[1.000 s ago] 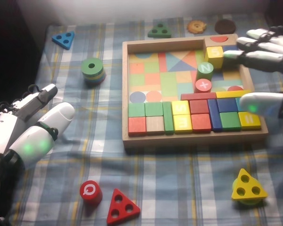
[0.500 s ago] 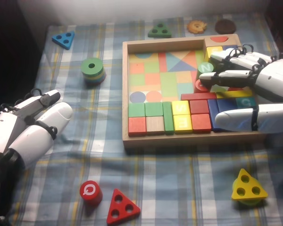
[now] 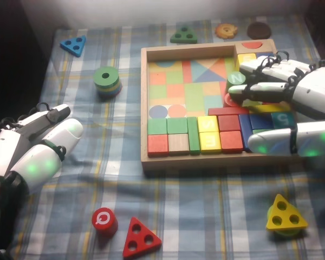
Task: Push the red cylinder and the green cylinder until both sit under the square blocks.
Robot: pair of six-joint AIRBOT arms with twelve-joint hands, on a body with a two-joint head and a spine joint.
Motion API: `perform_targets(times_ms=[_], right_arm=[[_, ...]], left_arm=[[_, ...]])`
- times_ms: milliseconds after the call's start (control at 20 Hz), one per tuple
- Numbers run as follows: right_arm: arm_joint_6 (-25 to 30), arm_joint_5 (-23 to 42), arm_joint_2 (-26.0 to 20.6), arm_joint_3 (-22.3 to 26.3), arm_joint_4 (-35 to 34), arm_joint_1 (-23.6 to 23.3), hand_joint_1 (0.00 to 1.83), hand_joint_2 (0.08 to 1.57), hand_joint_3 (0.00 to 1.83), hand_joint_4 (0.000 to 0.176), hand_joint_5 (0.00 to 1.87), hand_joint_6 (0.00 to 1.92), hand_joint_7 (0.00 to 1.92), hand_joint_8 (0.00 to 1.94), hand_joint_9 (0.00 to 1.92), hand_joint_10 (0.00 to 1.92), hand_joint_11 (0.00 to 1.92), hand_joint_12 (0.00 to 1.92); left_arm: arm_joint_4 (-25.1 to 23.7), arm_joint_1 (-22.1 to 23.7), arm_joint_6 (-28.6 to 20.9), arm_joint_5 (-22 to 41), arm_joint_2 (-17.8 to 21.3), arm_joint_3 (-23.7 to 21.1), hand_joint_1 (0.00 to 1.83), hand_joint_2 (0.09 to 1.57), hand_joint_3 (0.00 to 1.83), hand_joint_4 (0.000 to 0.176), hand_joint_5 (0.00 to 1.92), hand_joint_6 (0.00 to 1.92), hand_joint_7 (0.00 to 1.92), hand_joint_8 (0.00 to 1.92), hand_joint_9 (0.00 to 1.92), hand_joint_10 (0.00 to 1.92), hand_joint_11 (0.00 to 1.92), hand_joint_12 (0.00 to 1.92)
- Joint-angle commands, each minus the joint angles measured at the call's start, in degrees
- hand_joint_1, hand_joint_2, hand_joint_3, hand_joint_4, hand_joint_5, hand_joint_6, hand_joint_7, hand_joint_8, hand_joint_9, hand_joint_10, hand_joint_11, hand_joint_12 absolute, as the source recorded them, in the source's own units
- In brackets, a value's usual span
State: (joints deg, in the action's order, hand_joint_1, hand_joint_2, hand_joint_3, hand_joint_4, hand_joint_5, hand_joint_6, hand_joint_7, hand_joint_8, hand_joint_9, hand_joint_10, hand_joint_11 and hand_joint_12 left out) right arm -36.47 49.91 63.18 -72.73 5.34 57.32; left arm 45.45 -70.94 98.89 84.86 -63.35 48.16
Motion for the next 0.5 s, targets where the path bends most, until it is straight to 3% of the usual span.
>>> perform_targets(times_ms=[0,50,100,150,200,250,400,450], right_arm=[[-0.45,4.06,-0.48,0.19,-0.64,-0.45,0.0,0.9,0.0,0.069,0.38,0.01,0.0,0.0,0.0,0.0,0.0,0.0],[-0.45,3.99,-1.13,0.62,-0.51,-0.45,0.0,0.89,0.0,0.071,0.39,0.01,0.0,0.0,0.0,0.0,0.0,0.0],[-0.46,3.79,-1.61,1.01,-0.31,-0.44,0.0,0.9,0.0,0.094,0.38,0.0,0.0,0.0,0.0,0.0,0.0,0.0],[-0.47,3.58,-1.94,1.25,-0.12,-0.44,0.0,0.9,0.0,0.094,0.38,0.0,0.0,0.0,0.0,0.0,0.0,0.0],[-0.76,3.13,-2.69,1.78,0.18,-0.43,0.0,0.91,0.0,0.113,0.36,0.0,0.0,0.0,0.0,0.0,0.0,0.0],[-1.71,2.44,-3.68,2.51,0.21,-0.43,0.0,0.9,0.0,0.124,0.35,0.0,0.0,0.0,0.0,0.0,0.0,0.0],[-2.11,2.1,-5.12,3.24,0.01,-0.39,0.0,0.9,0.0,0.116,0.36,0.0,0.0,0.0,0.0,0.0,0.0,0.0],[-2.33,1.96,-6.18,3.52,-0.2,-0.32,0.0,0.9,0.0,0.125,0.37,0.0,0.0,0.0,0.0,0.0,0.0,0.0]], left_arm=[[-2.75,0.4,-0.59,6.15,0.13,0.42,0.0,1.21,0.0,0.026,0.5,0.0,0.46,0.0,0.35,0.02,0.0,0.55],[-2.78,0.4,-0.59,6.11,0.15,0.43,0.0,1.21,0.0,0.032,0.51,0.0,0.47,0.0,0.37,0.03,0.0,0.55],[-2.79,0.4,-0.59,6.08,0.15,0.44,0.0,1.2,0.0,0.028,0.51,0.0,0.47,0.0,0.36,0.02,0.0,0.54],[-2.81,0.4,-0.59,6.07,0.15,0.44,0.0,1.2,0.0,0.028,0.51,0.0,0.47,0.0,0.36,0.02,0.0,0.54],[-2.81,0.4,-0.59,5.99,0.14,0.44,0.0,1.2,0.0,0.039,0.52,0.0,0.47,0.0,0.36,0.02,0.0,0.54],[-2.82,0.4,-0.59,5.92,0.14,0.44,0.0,1.2,0.0,0.032,0.52,0.0,0.47,0.0,0.36,0.01,0.0,0.57],[-2.82,0.4,-0.59,5.93,0.14,0.41,0.0,1.19,0.0,0.027,0.53,0.0,0.48,0.0,0.38,0.02,0.0,0.62],[-2.82,0.4,-0.59,5.92,0.14,0.41,0.0,1.19,0.0,0.04,0.52,0.0,0.47,0.0,0.37,0.02,0.0,0.58]])
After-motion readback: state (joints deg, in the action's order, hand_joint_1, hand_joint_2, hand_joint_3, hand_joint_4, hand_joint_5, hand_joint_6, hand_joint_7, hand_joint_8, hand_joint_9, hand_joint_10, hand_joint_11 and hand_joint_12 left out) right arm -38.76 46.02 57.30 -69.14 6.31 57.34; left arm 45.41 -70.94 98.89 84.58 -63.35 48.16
